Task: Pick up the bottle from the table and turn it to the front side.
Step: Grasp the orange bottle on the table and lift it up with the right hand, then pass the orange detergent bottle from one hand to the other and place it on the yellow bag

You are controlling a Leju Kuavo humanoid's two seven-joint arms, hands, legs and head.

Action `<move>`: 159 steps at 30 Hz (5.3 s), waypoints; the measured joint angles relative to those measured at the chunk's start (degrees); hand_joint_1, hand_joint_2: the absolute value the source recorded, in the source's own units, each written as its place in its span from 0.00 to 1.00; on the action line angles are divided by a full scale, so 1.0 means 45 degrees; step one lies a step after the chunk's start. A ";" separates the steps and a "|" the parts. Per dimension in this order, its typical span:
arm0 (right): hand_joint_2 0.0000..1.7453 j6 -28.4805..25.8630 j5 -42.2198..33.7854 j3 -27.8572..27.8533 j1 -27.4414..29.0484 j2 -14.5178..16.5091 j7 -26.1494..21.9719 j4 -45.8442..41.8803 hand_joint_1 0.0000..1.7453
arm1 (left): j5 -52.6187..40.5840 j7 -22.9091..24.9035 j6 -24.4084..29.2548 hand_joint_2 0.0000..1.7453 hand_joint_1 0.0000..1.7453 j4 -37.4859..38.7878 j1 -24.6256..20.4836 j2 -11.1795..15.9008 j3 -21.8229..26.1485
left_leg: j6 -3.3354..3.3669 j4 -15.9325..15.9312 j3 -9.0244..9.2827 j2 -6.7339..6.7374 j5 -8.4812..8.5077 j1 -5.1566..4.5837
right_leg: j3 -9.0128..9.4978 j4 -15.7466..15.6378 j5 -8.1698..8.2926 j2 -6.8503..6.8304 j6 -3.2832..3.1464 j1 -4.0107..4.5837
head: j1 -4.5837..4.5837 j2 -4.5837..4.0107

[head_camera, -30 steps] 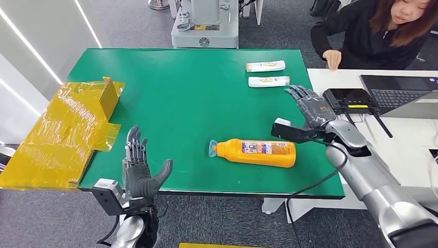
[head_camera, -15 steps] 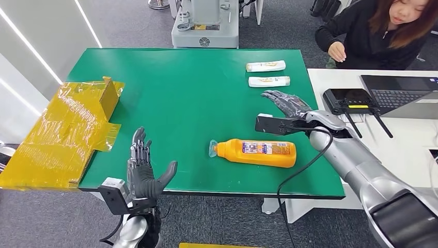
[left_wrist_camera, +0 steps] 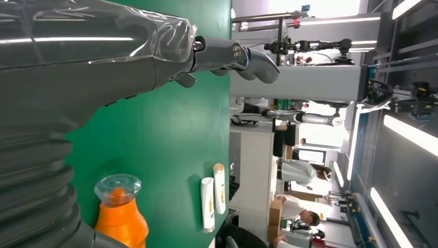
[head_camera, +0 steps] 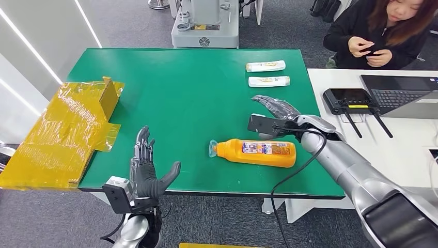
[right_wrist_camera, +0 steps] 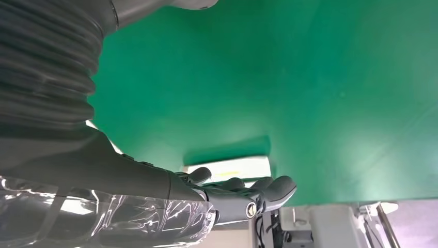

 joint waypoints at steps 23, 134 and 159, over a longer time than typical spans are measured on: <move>1.00 0.1830 -0.0578 0.2225 -0.0120 0.0318 0.1390 0.0797 0.00 | -0.0755 0.0985 -0.0611 1.00 0.00 0.0000 -0.0027 0.0231 -0.0141 | 0.0000 0.0000 -0.0001 -0.0001 0.0000 0.0000 | 0.0002 0.0000 0.0000 -0.0001 0.0000 0.0000 | 0.0000 0.0000; 1.00 -0.3534 -0.3985 -0.1595 0.2318 0.0986 -0.1616 -0.0627 1.00 | 0.2378 0.3066 -0.4324 1.00 0.00 0.0735 -0.1844 0.0669 -0.0221 | -0.0002 -0.0004 -0.0032 -0.0004 0.0012 0.0010 | -0.0034 0.0007 0.0002 -0.0003 -0.0005 0.0014 | -0.0001 0.0000; 1.00 -0.4153 -0.2640 -0.2059 0.1328 0.4128 -0.1628 0.0204 1.00 | 0.5164 0.5073 -0.6858 1.00 0.00 0.2614 -0.6074 -0.0542 -0.0415 | -0.0014 -0.0004 -0.0044 0.0001 0.0026 0.0016 | -0.0052 0.0015 0.0007 0.0005 -0.0011 0.0018 | 0.0000 0.0000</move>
